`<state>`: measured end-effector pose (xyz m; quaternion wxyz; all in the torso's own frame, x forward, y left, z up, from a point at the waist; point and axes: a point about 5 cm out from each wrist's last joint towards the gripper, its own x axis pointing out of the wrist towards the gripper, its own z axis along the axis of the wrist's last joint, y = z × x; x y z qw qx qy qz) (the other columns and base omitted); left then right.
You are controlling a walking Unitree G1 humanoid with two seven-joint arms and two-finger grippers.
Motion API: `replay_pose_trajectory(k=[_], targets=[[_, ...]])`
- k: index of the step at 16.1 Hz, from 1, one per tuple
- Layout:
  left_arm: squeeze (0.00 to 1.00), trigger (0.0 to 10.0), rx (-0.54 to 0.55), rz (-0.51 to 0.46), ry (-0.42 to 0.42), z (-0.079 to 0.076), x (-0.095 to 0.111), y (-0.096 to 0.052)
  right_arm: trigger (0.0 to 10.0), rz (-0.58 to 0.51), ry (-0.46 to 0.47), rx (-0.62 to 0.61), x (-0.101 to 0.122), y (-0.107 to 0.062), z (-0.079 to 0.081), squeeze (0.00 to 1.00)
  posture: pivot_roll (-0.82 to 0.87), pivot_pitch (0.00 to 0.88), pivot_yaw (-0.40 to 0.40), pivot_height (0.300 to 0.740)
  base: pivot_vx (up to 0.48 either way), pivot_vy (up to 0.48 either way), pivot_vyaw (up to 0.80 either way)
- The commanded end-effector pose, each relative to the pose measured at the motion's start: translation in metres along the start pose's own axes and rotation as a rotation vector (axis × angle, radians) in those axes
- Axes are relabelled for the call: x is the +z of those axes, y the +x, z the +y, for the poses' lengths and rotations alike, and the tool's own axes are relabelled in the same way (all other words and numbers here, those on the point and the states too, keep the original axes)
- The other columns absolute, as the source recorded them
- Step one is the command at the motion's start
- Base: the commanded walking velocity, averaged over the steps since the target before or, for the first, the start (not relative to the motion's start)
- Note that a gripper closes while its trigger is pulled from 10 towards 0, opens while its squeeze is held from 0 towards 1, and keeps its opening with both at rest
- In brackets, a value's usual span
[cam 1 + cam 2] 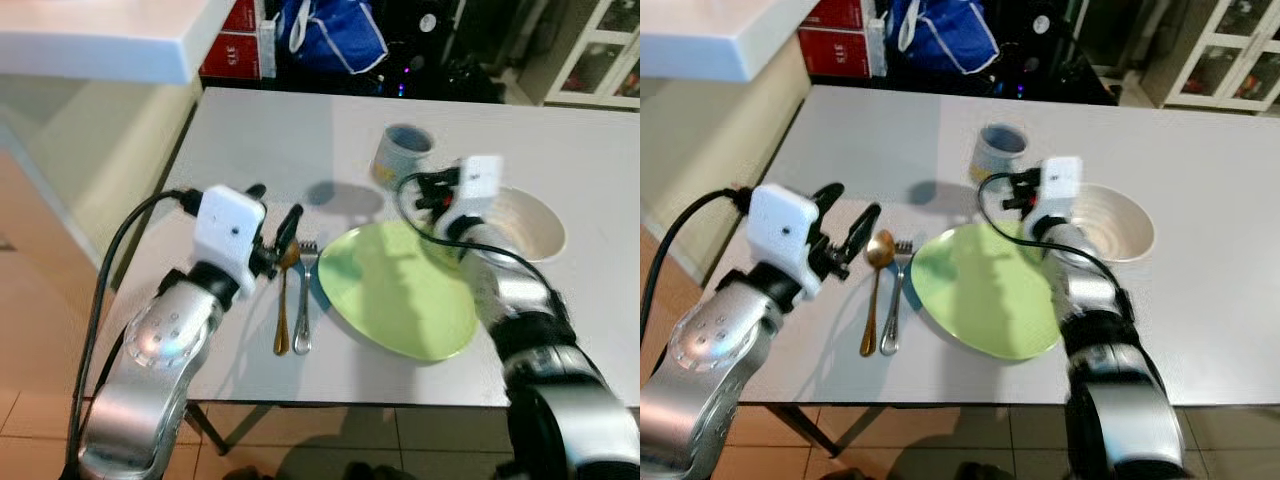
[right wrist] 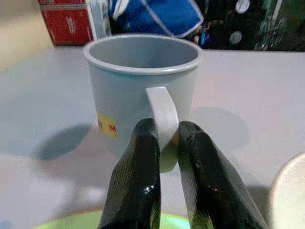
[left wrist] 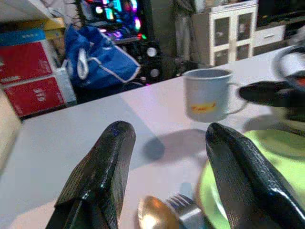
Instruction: Setting the table
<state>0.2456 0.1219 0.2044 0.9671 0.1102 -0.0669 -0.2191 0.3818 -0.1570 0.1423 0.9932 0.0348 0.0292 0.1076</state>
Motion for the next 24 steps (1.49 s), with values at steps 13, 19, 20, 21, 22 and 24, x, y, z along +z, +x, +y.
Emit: replay_pose_trajectory(k=[13,19,20,21,22,24], targets=[[0.0,10.0,-0.18,0.059,-0.009,-0.012,-0.001,-0.021,10.0,0.053,-0.007,0.057,-0.032,-0.003,0.008,0.0,0.2,0.1,-0.055,0.74,0.0,0.0,0.0],[0.0,10.0,-0.19,0.067,-0.017,-0.013,0.001,-0.024,10.0,0.064,-0.007,0.073,-0.034,-0.001,0.016,0.0,0.21,0.106,-0.059,0.74,0.0,0.0,0.0],[0.0,10.0,-0.191,0.067,-0.018,-0.014,0.001,-0.025,10.0,0.067,-0.01,0.077,-0.035,-0.001,0.017,0.0,0.21,0.106,-0.06,0.74,0.0,0.0,0.0],[0.0,10.0,-0.191,0.068,-0.019,-0.014,0.001,-0.025,10.0,0.068,-0.01,0.079,-0.035,-0.001,0.017,0.0,0.21,0.109,-0.061,0.74,0.0,0.0,0.0],[0.0,10.0,-0.191,0.069,-0.019,-0.014,0.001,-0.025,10.0,0.068,-0.014,0.083,-0.035,-0.001,0.018,0.0,0.21,0.11,-0.062,0.74,0.0,0.0,0.0],[0.0,10.0,-0.19,0.073,-0.019,-0.015,0.001,-0.026,10.0,0.066,-0.03,0.092,-0.033,0.001,0.019,0.0,0.22,0.11,-0.064,0.74,0.0,0.0,0.0]])
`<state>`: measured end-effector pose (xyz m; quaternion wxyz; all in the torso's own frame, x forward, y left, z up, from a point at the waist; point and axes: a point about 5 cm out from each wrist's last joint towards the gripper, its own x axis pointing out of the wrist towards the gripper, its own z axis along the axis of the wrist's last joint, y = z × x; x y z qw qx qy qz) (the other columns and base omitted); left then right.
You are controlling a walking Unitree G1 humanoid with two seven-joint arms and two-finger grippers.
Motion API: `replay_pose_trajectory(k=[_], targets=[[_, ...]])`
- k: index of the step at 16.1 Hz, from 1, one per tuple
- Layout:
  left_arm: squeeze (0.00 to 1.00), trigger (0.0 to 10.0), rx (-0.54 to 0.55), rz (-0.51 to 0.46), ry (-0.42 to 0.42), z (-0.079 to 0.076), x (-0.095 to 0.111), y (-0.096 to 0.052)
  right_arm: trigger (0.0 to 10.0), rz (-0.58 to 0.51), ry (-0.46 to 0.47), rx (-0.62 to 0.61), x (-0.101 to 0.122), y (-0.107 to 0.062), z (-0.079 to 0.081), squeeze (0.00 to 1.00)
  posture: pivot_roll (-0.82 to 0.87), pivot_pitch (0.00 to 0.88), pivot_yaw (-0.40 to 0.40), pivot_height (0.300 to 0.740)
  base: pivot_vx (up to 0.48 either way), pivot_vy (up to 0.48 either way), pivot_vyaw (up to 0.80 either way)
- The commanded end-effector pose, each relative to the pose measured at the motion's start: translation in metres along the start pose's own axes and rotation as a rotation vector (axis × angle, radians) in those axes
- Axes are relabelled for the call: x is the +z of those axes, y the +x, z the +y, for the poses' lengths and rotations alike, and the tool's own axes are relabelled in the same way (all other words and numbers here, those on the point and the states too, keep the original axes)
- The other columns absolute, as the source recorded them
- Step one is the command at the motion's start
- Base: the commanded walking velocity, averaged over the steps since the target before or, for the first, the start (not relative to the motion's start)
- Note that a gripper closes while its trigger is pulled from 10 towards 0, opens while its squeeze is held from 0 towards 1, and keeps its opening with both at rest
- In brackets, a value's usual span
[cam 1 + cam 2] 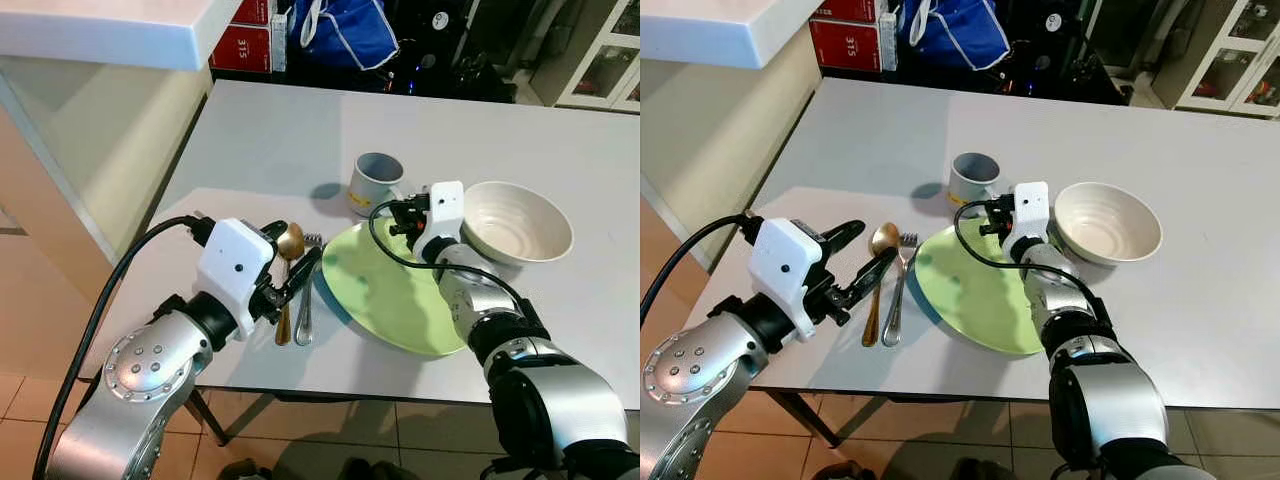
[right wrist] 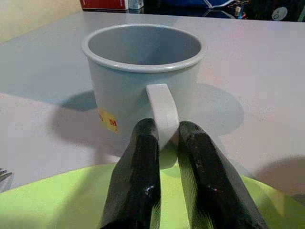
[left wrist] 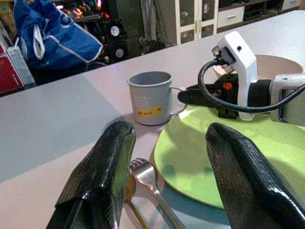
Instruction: Setting the table
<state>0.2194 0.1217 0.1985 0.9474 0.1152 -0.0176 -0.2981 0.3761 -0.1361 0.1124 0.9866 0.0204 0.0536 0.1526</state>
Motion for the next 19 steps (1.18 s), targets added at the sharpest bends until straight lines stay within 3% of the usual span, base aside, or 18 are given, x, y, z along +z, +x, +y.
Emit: replay_pose_trajectory(k=[1,3,5,6,8,12,13,14,15,18,19], targets=[[0.0,10.0,-0.015,-0.004,-0.001,-0.003,0.002,-0.002,10.0,0.012,-0.015,0.007,0.0,0.001,0.0,0.0,0.22,0.11,-0.065,0.74,0.0,0.0,0.0],[0.0,10.0,-0.014,-0.006,-0.003,-0.004,0.002,-0.001,10.0,0.015,-0.022,0.01,0.001,0.002,0.002,0.0,0.21,0.11,-0.068,0.74,0.0,0.0,0.0],[0.0,10.0,-0.016,-0.008,-0.006,-0.006,0.003,0.0,10.0,0.016,-0.031,0.017,0.001,0.003,0.004,0.42,0.21,0.111,-0.069,0.74,0.0,0.0,0.0],[0.0,10.0,-0.017,-0.008,-0.007,-0.006,0.003,0.0,10.0,0.017,-0.032,0.016,0.001,0.003,0.004,0.89,0.21,0.112,-0.07,0.74,0.0,0.0,0.0],[0.0,10.0,-0.016,-0.009,-0.009,-0.007,0.003,-0.001,10.0,0.018,-0.04,0.009,0.002,0.003,0.003,1.0,0.21,0.114,-0.074,0.74,0.0,0.0,0.0],[0.0,10.0,-0.013,-0.011,-0.012,-0.007,0.003,0.001,10.0,0.011,-0.046,0.004,0.006,0.004,0.001,1.0,0.2,0.11,-0.072,0.74,0.0,0.0,0.0],[0.0,10.0,-0.015,-0.014,-0.014,-0.008,0.003,0.002,10.0,0.005,-0.043,0.0,0.007,0.004,0.0,0.94,0.2,0.109,-0.071,0.74,0.0,0.0,0.0],[0.0,10.0,-0.016,-0.015,-0.016,-0.008,0.003,0.002,10.0,-0.001,-0.043,0.0,0.007,0.003,-0.001,0.16,0.2,0.109,-0.071,0.74,0.0,0.0,0.0],[0.0,10.0,-0.019,-0.017,-0.019,-0.008,0.002,0.003,10.0,-0.017,-0.037,-0.005,0.009,0.003,-0.003,0.0,0.19,0.106,-0.067,0.74,0.0,0.0,0.0],[0.0,10.0,-0.028,-0.024,-0.03,-0.01,0.002,0.005,10.0,-0.084,-0.016,-0.024,0.016,0.001,-0.009,0.0,0.18,0.1,-0.059,0.74,0.0,0.0,0.0],[0.0,10.0,-0.04,-0.03,-0.038,-0.011,0.002,0.008,10.0,-0.141,0.036,-0.024,0.021,-0.002,-0.014,0.0,0.16,0.092,-0.049,0.74,0.0,0.0,0.0]])
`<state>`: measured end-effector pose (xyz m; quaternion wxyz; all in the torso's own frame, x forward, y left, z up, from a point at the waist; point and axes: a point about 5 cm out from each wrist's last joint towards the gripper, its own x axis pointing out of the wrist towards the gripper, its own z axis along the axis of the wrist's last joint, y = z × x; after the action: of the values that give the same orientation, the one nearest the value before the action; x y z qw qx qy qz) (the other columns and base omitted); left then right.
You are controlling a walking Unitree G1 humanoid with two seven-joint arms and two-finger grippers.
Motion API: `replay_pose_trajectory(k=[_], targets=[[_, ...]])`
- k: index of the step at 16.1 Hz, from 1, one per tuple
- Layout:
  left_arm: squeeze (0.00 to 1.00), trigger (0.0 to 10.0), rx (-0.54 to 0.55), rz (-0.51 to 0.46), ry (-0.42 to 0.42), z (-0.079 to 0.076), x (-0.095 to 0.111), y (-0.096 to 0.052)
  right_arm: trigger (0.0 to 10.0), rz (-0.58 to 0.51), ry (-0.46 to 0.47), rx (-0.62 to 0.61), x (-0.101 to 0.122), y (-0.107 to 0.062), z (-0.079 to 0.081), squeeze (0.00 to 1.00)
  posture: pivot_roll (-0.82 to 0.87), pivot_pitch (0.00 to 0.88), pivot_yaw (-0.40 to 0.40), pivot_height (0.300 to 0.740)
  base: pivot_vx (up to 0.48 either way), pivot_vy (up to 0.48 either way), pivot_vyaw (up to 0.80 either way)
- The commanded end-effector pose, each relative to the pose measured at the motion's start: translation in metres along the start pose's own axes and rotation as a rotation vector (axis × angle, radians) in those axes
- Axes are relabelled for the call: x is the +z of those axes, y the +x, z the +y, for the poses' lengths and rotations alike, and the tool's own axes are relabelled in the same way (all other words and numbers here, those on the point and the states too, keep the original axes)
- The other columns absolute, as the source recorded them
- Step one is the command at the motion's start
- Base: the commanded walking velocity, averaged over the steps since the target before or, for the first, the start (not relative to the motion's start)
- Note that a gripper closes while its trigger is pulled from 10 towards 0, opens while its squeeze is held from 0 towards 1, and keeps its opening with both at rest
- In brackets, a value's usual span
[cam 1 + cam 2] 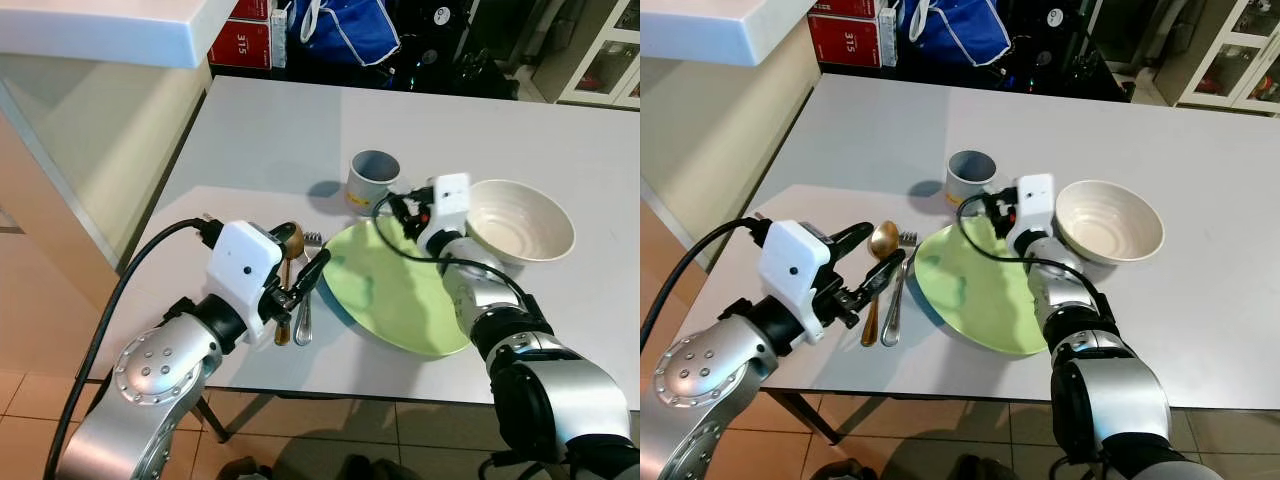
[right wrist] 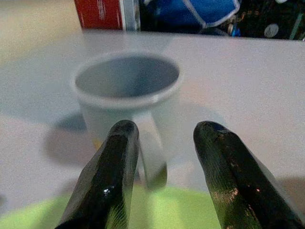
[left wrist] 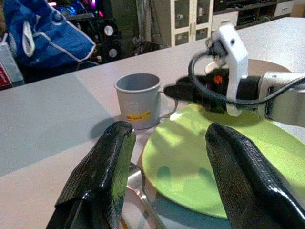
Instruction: Setting the table
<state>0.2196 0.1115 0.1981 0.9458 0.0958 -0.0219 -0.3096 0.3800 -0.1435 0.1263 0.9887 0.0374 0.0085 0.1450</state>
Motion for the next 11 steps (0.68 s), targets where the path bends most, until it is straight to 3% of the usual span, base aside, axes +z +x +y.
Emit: replay_pose_trajectory(k=[1,4,8,11], targets=[[0.0,10.0,-0.02,-0.009,-0.008,-0.001,0.0,0.004,10.0,-0.078,0.024,-0.016,0.01,-0.003,-0.009,0.0,0.16,0.087,-0.044,0.74,0.0,0.0,0.0],[0.0,10.0,0.016,-0.022,-0.017,0.006,-0.001,0.004,10.0,-0.217,0.037,0.038,0.021,-0.014,-0.013,0.0,0.14,0.061,-0.04,0.74,0.0,0.0,0.0],[0.0,10.0,0.245,0.041,-0.001,0.031,-0.013,0.008,10.0,-0.3,0.033,0.022,0.038,-0.04,-0.016,0.0,0.1,0.025,-0.033,0.74,0.0,0.0,0.0],[0.0,10.0,0.367,0.081,-0.04,0.041,-0.023,0.01,10.0,-0.248,0.025,-0.082,0.04,-0.082,-0.009,0.0,0.08,0.001,-0.03,0.74,0.0,0.0,0.0]])
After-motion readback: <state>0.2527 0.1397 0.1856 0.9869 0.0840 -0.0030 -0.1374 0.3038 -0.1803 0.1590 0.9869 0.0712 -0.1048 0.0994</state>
